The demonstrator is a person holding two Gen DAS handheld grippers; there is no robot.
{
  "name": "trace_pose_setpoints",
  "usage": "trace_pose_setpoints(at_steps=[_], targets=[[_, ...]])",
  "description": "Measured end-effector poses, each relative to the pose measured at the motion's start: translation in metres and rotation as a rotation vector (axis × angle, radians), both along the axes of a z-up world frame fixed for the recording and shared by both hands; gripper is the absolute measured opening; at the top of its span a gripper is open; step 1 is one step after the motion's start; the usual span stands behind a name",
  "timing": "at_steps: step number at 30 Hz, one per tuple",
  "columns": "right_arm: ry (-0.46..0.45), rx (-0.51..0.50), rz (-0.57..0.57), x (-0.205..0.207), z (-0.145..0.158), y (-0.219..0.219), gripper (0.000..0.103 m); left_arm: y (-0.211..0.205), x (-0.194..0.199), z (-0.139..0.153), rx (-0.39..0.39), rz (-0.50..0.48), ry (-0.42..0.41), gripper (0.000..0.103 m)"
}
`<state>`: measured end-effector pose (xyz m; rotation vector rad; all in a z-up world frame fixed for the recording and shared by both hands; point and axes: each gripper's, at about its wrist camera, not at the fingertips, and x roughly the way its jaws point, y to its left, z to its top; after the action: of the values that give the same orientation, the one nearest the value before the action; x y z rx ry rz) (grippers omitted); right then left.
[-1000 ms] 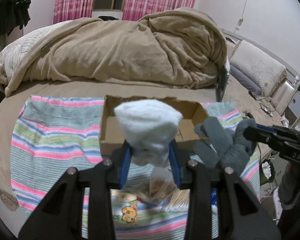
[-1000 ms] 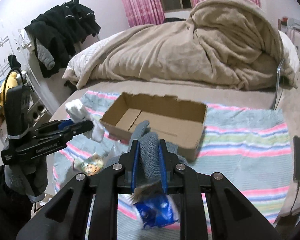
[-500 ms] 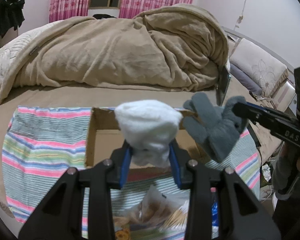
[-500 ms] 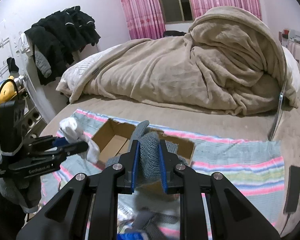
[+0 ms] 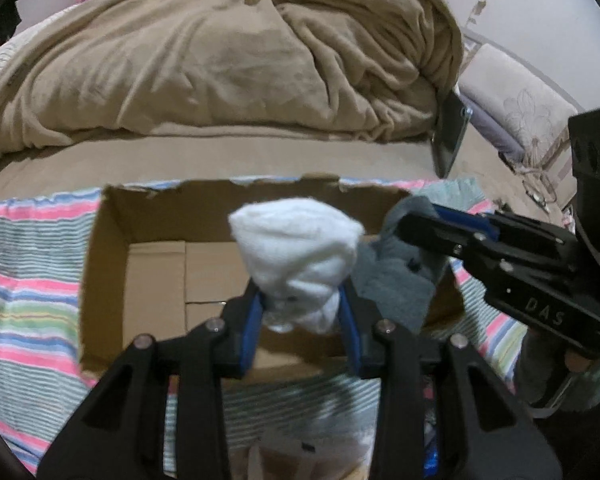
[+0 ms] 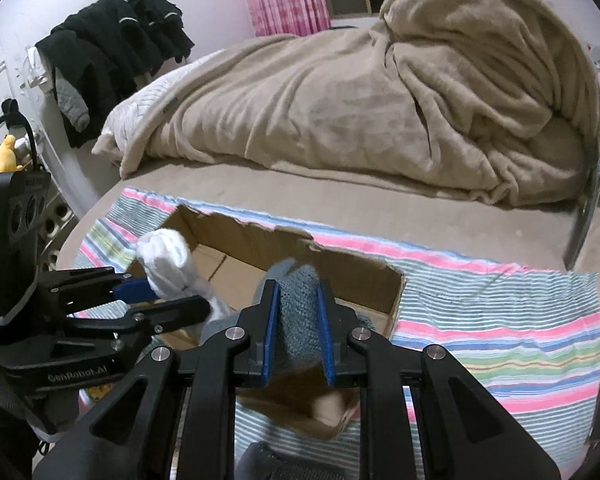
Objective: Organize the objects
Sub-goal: 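Carry both socks over the cardboard box and open both tools to drop them, then grasp the green cartoon tissue pack with the left tool while the right tool grasps the blue tissue pack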
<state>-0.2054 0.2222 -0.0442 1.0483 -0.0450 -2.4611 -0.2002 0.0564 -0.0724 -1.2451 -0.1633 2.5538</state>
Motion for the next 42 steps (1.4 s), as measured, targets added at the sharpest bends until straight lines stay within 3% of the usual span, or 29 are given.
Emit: trace_pose_setpoints(at_steps=[7,11,14,21,32,42], targets=[[-0.064,0.022,-0.02,-0.015,-0.032,-0.004,0.02,0.005,-0.02,-0.031,-0.014,0.0,-0.093,0.04],[-0.072,0.03,-0.029,-0.018,-0.038,-0.005,0.02,0.002,-0.023,-0.035,-0.004,0.009,-0.107,0.044],[-0.068,0.029,-0.044,-0.018,-0.035,-0.005,0.026,0.0,-0.022,-0.031,-0.011,0.019,-0.099,0.058],[-0.03,0.007,-0.079,-0.003,-0.013,0.004,0.049,-0.013,-0.005,-0.011,-0.001,0.023,-0.069,0.058],[0.012,-0.006,-0.107,0.038,0.022,0.006,0.056,-0.039,0.046,0.028,0.002,0.058,-0.001,0.058],[0.038,0.009,-0.113,0.083,0.039,0.004,0.079,-0.05,0.095,0.044,-0.002,0.077,0.033,0.059]])
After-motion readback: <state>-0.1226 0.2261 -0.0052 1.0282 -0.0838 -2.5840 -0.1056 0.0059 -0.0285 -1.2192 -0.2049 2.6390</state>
